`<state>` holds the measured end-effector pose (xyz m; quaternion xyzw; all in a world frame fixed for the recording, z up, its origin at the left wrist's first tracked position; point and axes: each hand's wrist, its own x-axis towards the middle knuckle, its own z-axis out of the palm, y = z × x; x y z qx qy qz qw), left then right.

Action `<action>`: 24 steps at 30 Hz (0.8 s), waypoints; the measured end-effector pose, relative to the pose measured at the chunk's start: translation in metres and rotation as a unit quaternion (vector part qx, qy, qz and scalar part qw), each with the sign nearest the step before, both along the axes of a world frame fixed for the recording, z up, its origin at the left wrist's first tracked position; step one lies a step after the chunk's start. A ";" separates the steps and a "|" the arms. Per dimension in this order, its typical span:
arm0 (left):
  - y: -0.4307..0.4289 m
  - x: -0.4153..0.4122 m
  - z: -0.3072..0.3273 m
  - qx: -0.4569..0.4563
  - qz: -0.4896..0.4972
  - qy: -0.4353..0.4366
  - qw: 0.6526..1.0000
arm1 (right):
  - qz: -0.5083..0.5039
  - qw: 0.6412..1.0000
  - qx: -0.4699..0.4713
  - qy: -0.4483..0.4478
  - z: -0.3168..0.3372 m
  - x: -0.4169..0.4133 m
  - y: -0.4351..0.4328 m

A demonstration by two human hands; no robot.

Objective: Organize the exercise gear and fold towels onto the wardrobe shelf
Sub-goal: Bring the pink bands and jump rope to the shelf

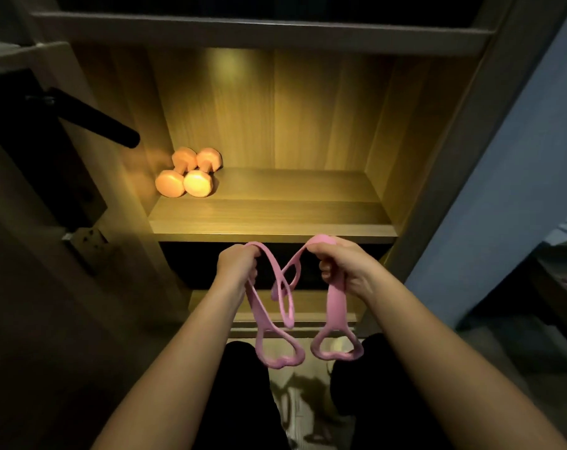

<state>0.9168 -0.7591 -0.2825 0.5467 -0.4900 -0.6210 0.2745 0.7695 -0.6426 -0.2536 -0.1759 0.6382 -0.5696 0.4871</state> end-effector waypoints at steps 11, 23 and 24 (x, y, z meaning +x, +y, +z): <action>0.005 0.008 0.000 0.170 -0.088 0.087 0.978 | -0.018 0.969 -0.005 -0.248 -0.012 -0.006 -0.009; 0.014 0.009 -0.029 0.225 -0.074 0.154 0.959 | -0.044 0.965 0.025 -0.256 -0.045 -0.031 0.015; 0.015 0.009 -0.031 0.228 -0.066 0.164 0.957 | -0.035 0.964 0.023 -0.262 -0.047 -0.032 0.016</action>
